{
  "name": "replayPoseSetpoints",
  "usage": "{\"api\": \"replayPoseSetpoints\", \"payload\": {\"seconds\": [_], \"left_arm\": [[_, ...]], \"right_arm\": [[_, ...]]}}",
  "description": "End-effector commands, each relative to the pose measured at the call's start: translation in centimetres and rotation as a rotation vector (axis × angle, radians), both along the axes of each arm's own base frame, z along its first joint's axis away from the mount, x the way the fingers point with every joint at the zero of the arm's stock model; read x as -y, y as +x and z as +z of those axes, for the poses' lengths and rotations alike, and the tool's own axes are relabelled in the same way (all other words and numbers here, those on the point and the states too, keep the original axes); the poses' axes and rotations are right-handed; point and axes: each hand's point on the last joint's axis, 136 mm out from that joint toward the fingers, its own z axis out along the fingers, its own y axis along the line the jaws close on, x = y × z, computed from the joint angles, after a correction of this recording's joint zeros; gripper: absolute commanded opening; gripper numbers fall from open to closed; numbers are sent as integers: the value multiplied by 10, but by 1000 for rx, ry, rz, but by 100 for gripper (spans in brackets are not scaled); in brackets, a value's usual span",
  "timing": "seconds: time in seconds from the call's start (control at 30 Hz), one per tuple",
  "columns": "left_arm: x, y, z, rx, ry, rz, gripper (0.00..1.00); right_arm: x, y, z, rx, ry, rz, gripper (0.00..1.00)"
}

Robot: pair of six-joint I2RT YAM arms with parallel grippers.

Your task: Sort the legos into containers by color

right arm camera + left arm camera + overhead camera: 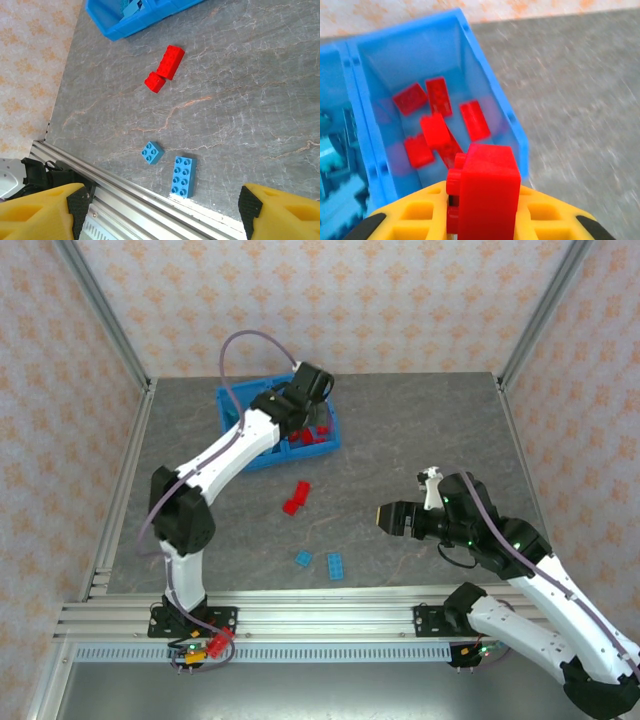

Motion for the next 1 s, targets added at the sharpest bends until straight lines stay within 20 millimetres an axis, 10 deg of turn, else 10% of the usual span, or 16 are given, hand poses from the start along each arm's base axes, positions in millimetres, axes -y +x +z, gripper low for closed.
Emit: {"api": "replayPoseSetpoints", "payload": {"seconds": [0.0,0.27,0.43,0.53,0.83,0.97], "left_arm": [[-22,35,-42,-53,122,58,19],[-36,103,-65,-46,98,135,22],[-31,110,-53,-8,77,113,54],[-28,102,-26,12,38,95,57],[-3,-7,71,115,-182,-91,53],[-4,-82,46,66,-129,-219,53]], "right_arm": [[8,-1,7,24,14,-38,80],[15,-8,16,34,31,-59,80],[16,-8,19,39,45,-66,80],[14,-6,18,40,48,-67,80],[6,11,10,31,18,-79,80],[-5,17,6,20,31,-58,81]]}}
